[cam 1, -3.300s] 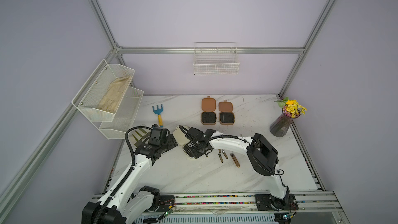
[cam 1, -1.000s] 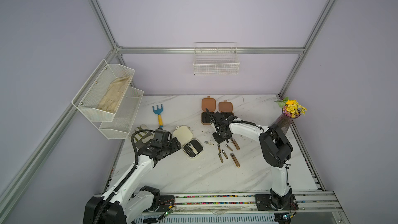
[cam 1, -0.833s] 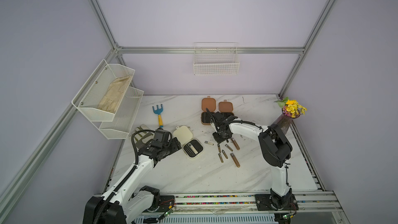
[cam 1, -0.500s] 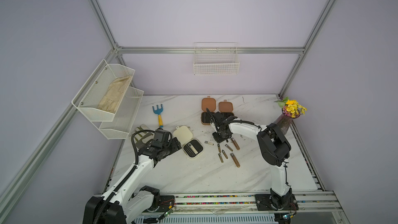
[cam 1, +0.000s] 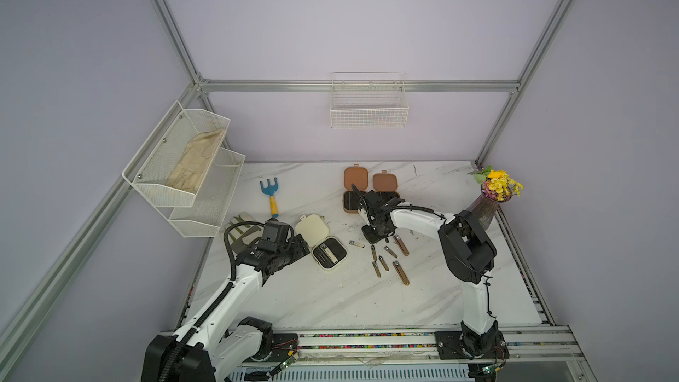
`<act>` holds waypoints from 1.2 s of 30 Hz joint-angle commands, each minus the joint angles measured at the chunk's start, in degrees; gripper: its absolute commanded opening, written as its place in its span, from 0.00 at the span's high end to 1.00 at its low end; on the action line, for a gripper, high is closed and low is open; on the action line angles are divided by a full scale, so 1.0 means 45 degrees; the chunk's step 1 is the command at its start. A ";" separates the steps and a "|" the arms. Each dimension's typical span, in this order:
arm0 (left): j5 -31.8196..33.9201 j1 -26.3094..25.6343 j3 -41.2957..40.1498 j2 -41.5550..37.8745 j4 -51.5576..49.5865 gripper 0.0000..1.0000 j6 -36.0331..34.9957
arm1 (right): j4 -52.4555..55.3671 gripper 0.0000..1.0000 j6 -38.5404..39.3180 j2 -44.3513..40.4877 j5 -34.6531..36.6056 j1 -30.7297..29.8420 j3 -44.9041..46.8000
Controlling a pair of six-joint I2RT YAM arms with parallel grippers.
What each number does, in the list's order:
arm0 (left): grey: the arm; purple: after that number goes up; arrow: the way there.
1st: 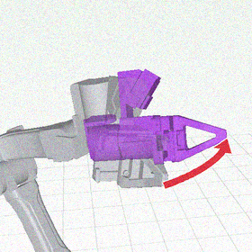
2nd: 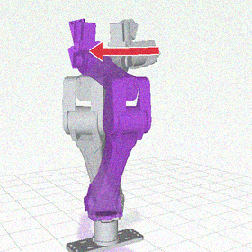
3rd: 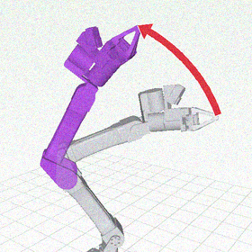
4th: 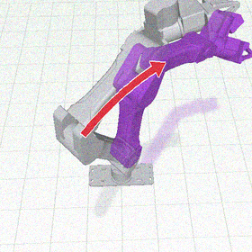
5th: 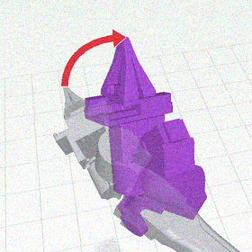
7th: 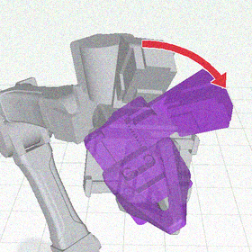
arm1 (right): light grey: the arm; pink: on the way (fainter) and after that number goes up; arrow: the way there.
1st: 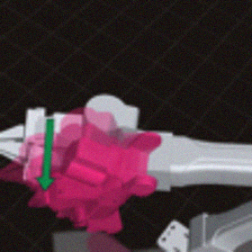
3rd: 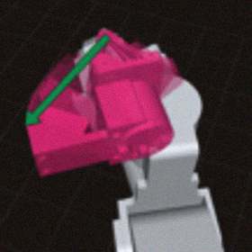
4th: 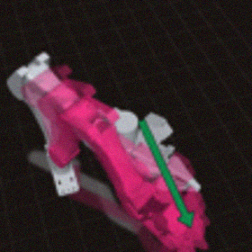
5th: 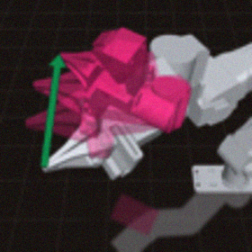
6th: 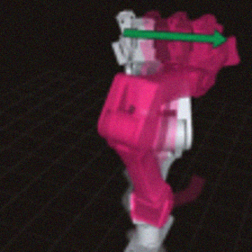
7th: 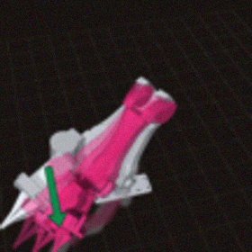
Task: Organize nail clipper sets
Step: Pick up the nail clipper from the center of the board, then place the nail clipper in the storage box.
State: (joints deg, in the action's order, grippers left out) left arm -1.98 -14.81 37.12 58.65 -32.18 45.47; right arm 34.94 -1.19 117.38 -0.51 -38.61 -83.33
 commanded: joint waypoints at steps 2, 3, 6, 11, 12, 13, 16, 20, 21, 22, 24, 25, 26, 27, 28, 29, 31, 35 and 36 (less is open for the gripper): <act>-0.0185 -0.0089 -0.0515 0.0013 0.0432 0.21 0.0129 | 0.0341 0.96 0.0017 0.0196 -0.0062 0.0045 0.0296; -0.0185 -0.0091 -0.0525 -0.0006 0.0448 0.21 0.0129 | 0.0421 0.97 0.0030 0.0149 -0.0059 0.0045 0.0158; -0.0181 -0.0092 -0.0554 -0.0065 0.0458 0.21 0.0154 | 0.0717 0.97 0.0040 -0.0109 -0.0027 0.0016 -0.0394; -0.0205 -0.0094 -0.0593 -0.0207 0.0453 0.22 0.0188 | 0.1041 0.97 -0.0164 -0.0812 -0.0122 -0.0489 -0.1018; -0.0195 -0.0088 -0.0589 -0.0231 0.0468 0.22 0.0199 | 0.1095 0.97 -0.0226 -0.0885 -0.0115 -0.0665 -0.1106; -0.0205 -0.0098 -0.0595 -0.0222 0.0444 0.22 0.0189 | 0.1149 0.97 -0.0295 -0.0974 -0.0103 -0.0911 -0.1220; -0.0214 -0.0089 -0.0608 -0.0241 0.0461 0.22 0.0188 | 0.1277 0.97 -0.0523 -0.0988 0.0004 -0.1712 -0.1565; -0.0204 -0.0089 -0.0620 -0.0280 0.0462 0.22 0.0217 | 0.1288 0.97 -0.1080 -0.0684 0.0071 -0.2787 -0.2113; -0.0204 -0.0089 -0.0629 -0.0280 0.0472 0.22 0.0207 | 0.1288 0.97 -0.1209 -0.0581 0.0056 -0.2937 -0.2223; -0.0205 -0.0102 -0.0615 -0.0299 0.0472 0.22 0.0207 | 0.1289 0.97 -0.1399 -0.0453 0.0037 -0.3153 -0.2380; -0.0200 -0.0104 -0.0622 -0.0319 0.0471 0.22 0.0207 | 0.1252 0.97 -0.1792 -0.0187 0.0001 -0.3470 -0.2617; -0.0205 -0.0104 -0.0623 -0.0319 0.0470 0.22 0.0207 | 0.1193 0.97 -0.1984 -0.0049 -0.0059 -0.3609 -0.2705; -0.0204 -0.0108 -0.0633 -0.0320 0.0472 0.22 0.0210 | 0.1140 0.97 -0.2188 0.0087 -0.0124 -0.3711 -0.2778; -0.0205 -0.0108 -0.0633 -0.0336 0.0469 0.22 0.0208 | 0.1122 0.97 -0.2333 0.0204 -0.0144 -0.3789 -0.2829; -0.0215 -0.0107 -0.0647 -0.0339 0.0472 0.22 0.0207 | 0.1092 0.97 -0.2471 0.0341 -0.0170 -0.3851 -0.2901; -0.0223 -0.0101 -0.0652 -0.0356 0.0472 0.22 0.0208 | 0.1062 0.97 -0.2554 0.0477 -0.0170 -0.3884 -0.2937; -0.0222 -0.0108 -0.0667 -0.0377 0.0472 0.22 0.0207 | 0.1039 0.97 -0.2587 0.0702 -0.0191 -0.3942 -0.3012; -0.0224 -0.0108 -0.0691 -0.0397 0.0472 0.22 0.0207 | 0.1073 0.97 -0.2531 0.1089 -0.0090 -0.3971 -0.3127; -0.0224 -0.0108 -0.0710 -0.0397 0.0472 0.22 0.0207 | 0.1113 0.97 -0.2509 0.1148 -0.0045 -0.3985 -0.3159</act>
State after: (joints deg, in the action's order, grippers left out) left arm -2.31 -15.09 36.73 57.93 -31.75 45.91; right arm 38.52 -11.29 121.75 -1.32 -56.21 -96.18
